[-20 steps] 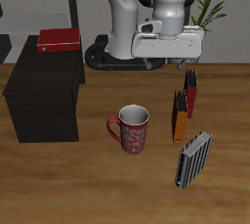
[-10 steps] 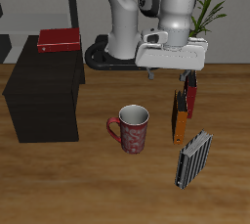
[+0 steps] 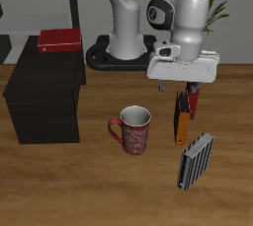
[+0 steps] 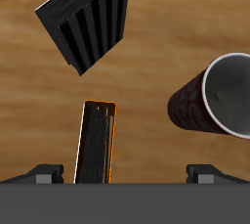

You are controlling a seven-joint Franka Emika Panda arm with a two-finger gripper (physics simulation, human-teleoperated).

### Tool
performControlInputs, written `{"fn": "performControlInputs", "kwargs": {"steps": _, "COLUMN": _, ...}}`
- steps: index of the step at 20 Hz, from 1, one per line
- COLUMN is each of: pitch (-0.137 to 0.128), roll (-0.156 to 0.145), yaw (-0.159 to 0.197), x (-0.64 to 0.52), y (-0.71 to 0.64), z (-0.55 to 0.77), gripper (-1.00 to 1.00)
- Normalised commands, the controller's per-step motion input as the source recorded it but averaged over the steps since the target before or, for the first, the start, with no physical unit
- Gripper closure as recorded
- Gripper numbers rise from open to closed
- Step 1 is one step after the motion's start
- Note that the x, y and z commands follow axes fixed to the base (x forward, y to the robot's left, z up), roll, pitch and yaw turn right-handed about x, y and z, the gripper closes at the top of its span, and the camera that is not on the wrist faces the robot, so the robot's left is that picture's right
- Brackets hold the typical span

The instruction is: Place the right red book flat on top of the shelf and place the orange book flat on top of the shelf

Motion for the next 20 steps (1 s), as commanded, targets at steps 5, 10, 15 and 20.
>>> {"fn": "performControlInputs", "kwargs": {"steps": 5, "pitch": 0.039, "roll": 0.039, "yaw": 0.006, "x": 0.05, "y": 0.26, "z": -0.16, "gripper": -1.0}}
{"fn": "performControlInputs", "kwargs": {"steps": 10, "pitch": 0.033, "roll": 0.005, "yaw": -0.006, "x": 0.11, "y": 0.05, "z": -0.16, "gripper": -1.0}}
{"fn": "performControlInputs", "kwargs": {"steps": 15, "pitch": 0.034, "roll": -0.005, "yaw": 0.01, "x": 0.1, "y": -0.04, "z": -0.22, "gripper": -1.0}}
{"fn": "performControlInputs", "kwargs": {"steps": 20, "pitch": 0.059, "roll": 0.009, "yaw": -0.002, "x": 0.01, "y": -0.08, "z": -0.34, "gripper": -1.0}}
